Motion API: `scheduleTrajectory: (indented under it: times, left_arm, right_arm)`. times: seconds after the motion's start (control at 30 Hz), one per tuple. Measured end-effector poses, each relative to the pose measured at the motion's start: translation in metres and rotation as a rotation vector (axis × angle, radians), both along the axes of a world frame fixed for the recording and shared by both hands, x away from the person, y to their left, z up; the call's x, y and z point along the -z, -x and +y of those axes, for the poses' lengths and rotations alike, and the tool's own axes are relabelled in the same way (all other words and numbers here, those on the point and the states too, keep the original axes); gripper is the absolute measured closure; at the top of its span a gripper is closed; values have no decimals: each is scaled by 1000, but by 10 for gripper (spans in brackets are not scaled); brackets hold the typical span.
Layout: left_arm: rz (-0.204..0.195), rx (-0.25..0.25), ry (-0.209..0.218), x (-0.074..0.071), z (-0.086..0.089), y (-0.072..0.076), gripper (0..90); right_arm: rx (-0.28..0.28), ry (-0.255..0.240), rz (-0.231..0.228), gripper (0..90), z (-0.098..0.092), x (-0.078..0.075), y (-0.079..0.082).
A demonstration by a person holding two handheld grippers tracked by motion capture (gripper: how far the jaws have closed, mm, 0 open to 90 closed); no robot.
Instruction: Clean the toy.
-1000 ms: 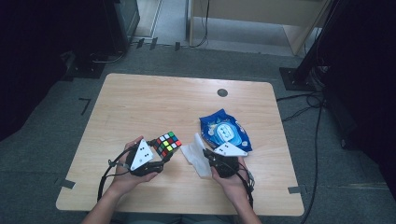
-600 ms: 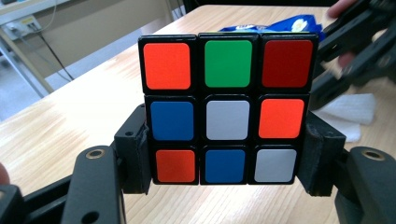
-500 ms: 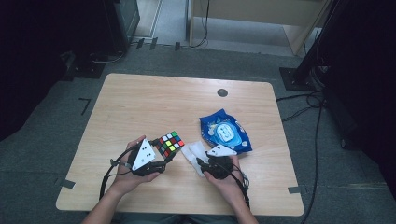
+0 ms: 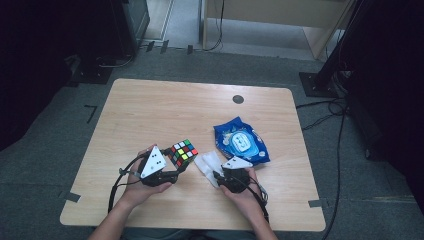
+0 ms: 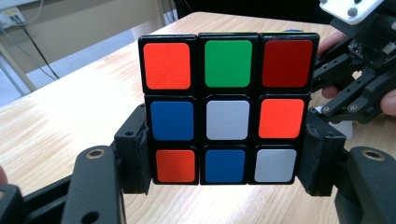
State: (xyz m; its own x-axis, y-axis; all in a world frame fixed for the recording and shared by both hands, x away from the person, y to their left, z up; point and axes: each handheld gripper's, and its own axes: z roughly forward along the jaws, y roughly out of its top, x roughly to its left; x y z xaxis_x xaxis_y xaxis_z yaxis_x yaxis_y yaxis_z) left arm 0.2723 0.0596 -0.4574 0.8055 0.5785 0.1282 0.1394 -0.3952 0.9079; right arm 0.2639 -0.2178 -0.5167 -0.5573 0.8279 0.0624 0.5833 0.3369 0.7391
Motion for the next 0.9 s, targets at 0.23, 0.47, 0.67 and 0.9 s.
scheduleTrajectory:
  times: [0.23, 0.47, 0.67, 0.9]
  left_arm:
    - [34, -13, 24, -2, 4, -3, 342]
    - [84, -19, 26, 3, 4, -6, 341]
    - [96, -24, 10, 4, -2, 0, 341]
    - [60, -72, 3, -4, 6, -3, 341]
  right_arm:
    - [-9, 26, -3, 611, 0, -1, -2]
    - [22, 44, 24, 815, 2, -4, -6]
    - [20, 49, 28, 891, 4, -5, -1]
    - [11, 13, 6, 899, 4, -8, 8]
